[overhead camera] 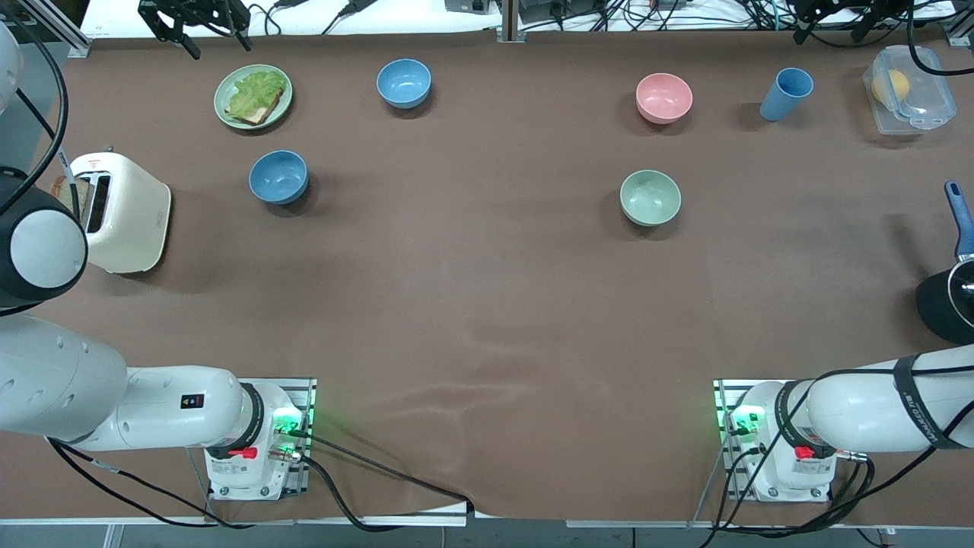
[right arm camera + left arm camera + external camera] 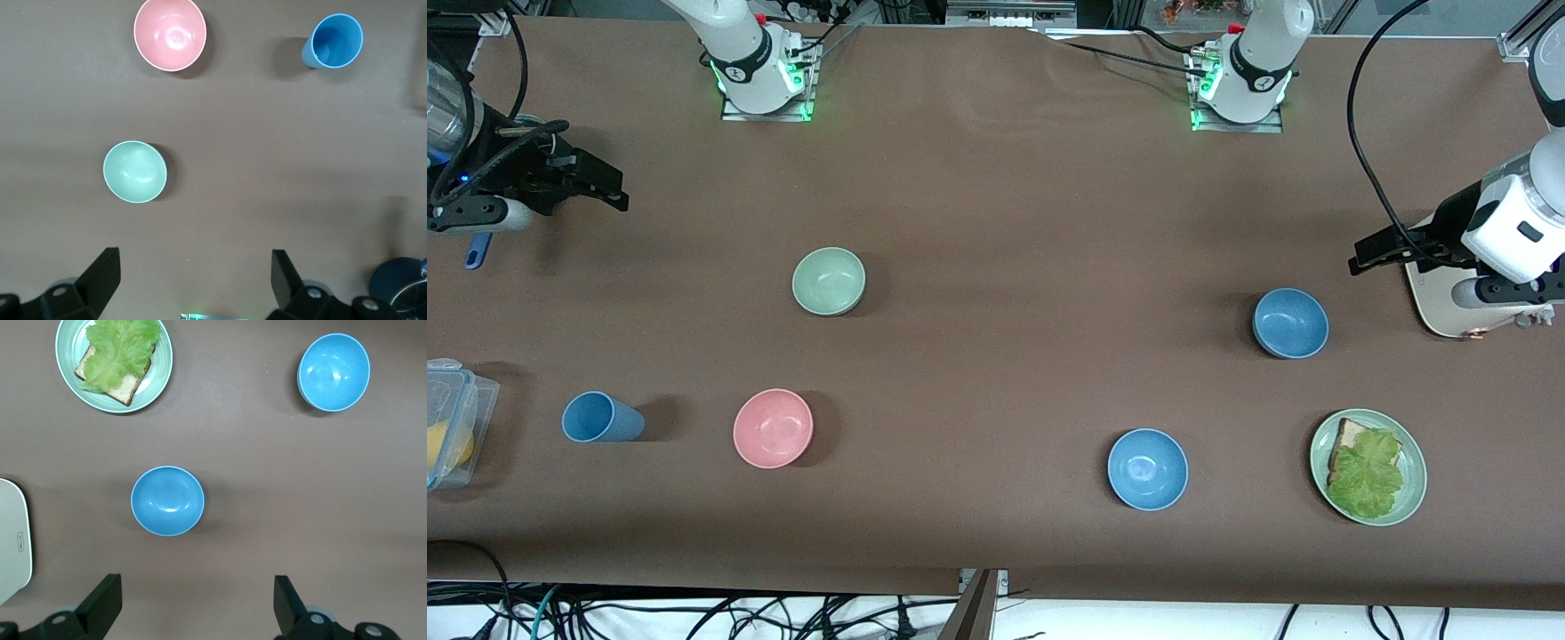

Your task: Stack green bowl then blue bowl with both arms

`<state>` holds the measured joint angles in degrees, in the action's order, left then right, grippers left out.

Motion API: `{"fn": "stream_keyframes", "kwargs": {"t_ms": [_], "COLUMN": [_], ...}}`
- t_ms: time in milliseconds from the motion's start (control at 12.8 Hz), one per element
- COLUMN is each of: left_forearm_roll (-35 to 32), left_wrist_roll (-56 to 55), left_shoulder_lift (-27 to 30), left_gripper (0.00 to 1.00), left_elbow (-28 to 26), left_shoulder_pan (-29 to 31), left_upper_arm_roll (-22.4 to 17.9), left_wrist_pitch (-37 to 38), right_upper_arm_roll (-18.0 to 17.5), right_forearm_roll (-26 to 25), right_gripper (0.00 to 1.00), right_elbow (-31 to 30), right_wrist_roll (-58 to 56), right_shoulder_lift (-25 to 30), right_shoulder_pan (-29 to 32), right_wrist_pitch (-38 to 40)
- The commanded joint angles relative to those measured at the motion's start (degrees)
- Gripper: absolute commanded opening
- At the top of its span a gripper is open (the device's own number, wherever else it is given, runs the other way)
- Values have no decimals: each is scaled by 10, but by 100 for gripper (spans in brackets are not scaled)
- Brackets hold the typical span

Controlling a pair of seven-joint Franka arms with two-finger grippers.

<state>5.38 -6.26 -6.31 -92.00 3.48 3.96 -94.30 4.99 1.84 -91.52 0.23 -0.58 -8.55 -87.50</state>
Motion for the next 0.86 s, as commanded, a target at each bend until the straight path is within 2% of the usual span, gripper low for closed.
{"fn": "stream_keyframes", "kwargs": {"t_ms": [0,392,784], "left_forearm_roll": [-13,-13,-13], "left_wrist_roll": [11,11,11], "left_shoulder_lift": [-9,-9,-9], "left_gripper": [100,100,100], "left_elbow": [18,18,18], "left_shoulder_pan": [-1,-1,-1], "left_upper_arm_roll": [2,2,2], "left_wrist_pitch": [12,12,12], "right_upper_arm_roll": [-9,-6,-7], "right_forearm_roll": [-12,-15,-15], "right_gripper": [100,100,100], "right_elbow": [17,45,48], "right_wrist_roll": [3,-3,4], "right_shoulder_lift": [-6,-8,-17], "right_shoulder_pan": [6,7,5], "right_wrist_pitch": [16,15,15]}}
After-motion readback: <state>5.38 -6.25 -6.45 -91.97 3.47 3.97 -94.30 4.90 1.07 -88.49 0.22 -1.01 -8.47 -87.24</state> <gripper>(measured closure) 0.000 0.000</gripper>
